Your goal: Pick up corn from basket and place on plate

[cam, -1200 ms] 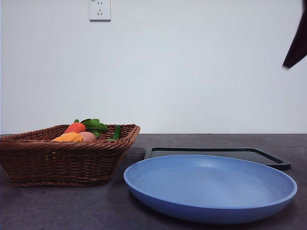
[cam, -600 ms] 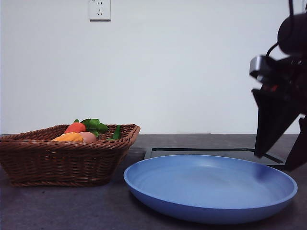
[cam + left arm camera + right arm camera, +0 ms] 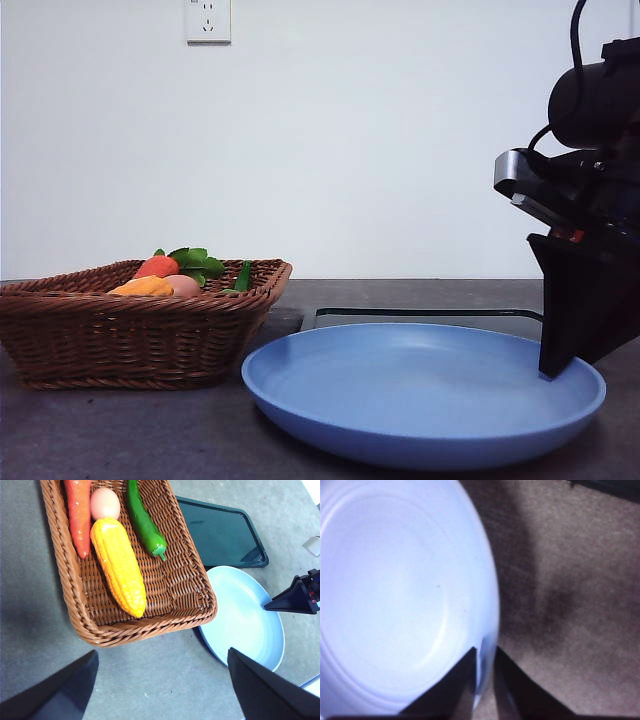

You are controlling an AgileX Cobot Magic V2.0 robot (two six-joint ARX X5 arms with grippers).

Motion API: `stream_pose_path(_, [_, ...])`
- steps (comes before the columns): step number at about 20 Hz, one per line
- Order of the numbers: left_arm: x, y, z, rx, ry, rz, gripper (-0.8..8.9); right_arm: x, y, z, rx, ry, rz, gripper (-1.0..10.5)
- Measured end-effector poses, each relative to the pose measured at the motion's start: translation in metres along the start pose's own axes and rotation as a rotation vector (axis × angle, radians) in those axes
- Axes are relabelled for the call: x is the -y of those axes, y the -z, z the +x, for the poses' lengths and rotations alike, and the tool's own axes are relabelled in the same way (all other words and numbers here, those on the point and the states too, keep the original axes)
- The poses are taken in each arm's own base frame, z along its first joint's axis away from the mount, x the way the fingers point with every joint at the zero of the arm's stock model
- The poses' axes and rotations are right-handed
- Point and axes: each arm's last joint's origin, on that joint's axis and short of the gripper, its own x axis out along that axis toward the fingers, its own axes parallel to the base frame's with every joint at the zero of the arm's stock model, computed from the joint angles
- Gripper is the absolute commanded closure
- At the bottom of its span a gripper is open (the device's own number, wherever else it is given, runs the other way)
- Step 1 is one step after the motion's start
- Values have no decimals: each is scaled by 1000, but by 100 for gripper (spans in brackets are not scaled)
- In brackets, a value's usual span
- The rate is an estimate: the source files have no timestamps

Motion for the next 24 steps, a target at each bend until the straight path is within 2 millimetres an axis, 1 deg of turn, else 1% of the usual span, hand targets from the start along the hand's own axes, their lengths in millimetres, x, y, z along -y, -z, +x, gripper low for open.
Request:
stream_pose_path(4, [-1,-2,2,-14,-2,-12,396,0,0,0,3,4,-2,945])
stream_pose_path(6, [0,-8,2,-16,2,-9,397,0,0,0,0,4,0,945])
stream_pose_path(8, [3,-15,3,-21,15,4,397,-3,1,-7,-3,12,2,945])
stream_pose_path(9, [4,-19,4,-30,17,7,397,-6,0,-15,10,18,-4,945])
stream_pose_path(11, [7,-29,8,-46,11,21,397,-17,-4,-39,63,28,-28,945])
stream_pose_path(13, [10,-39,15,-62,-3,44,397,-29,-8,-69,140,33,-52,945])
stream_pose_path(15, [14,-48,26,-100,-31,66,397,-39,-6,-98,214,50,-69,945])
stream_pose_path(18, [20,-63,50,-143,-84,109,397,-49,2,-137,309,96,-74,944])
stream_pose_path(21, [27,-71,82,-229,-176,144,397,-56,15,-167,408,112,-81,945])
stream_pose_path(24, [31,-78,116,-312,-274,187,397,-59,27,-181,467,124,-82,945])
